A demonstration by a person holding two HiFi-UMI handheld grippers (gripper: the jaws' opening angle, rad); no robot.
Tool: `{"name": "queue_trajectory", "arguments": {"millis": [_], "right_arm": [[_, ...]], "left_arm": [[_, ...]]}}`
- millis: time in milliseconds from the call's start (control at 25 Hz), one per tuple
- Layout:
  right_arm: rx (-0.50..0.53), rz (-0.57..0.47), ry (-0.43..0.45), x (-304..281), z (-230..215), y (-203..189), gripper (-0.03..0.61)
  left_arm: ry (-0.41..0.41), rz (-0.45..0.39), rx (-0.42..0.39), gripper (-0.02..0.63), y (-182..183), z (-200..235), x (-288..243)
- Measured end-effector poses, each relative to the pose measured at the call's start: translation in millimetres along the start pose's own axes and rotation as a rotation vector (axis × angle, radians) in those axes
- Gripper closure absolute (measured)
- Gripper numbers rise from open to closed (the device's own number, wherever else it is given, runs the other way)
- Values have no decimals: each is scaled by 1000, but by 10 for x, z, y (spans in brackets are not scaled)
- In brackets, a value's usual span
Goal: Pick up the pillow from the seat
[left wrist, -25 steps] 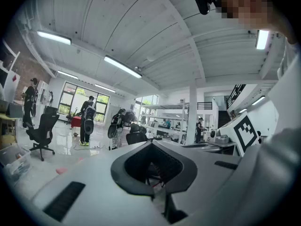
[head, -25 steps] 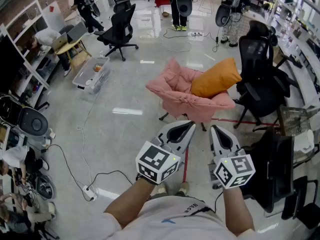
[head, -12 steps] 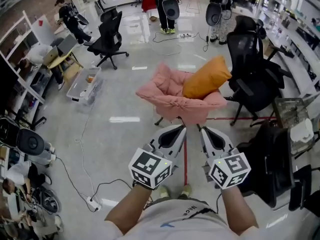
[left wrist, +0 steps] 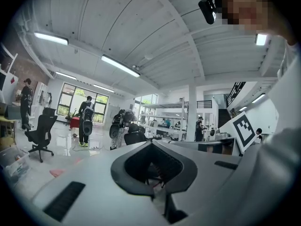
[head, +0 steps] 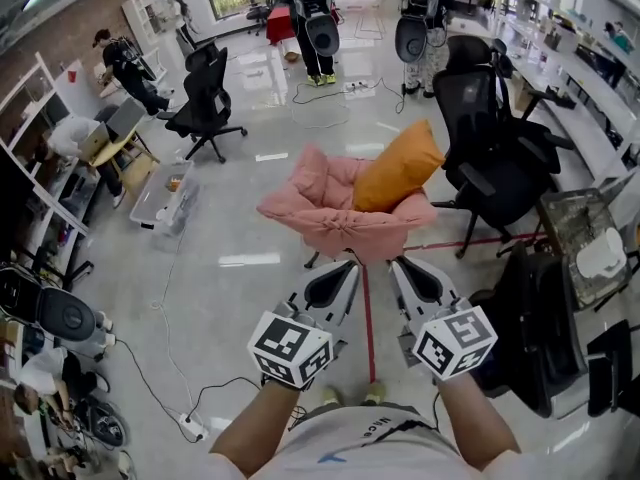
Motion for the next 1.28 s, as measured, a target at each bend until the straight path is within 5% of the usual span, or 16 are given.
{"name": "queue_trajectory", "arguments": {"millis": [800, 1280], "right_arm": [[-20, -1, -42, 232, -730, 46, 558], [-26, 34, -103, -505, -1101, 40, 558]], "left_arm": [[-23, 24, -9, 603, -88, -311, -723], [-62, 29, 4, 603, -109, 381, -1304]]}}
Point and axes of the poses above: the fingertips, and each gripper's own axes: x backward along the fingers, z to its left, y out of its top, the point moved 6 cm from there along x, backward along the fingers, and after that the axes turned 3 degrees about z, right-handed, at the moved point
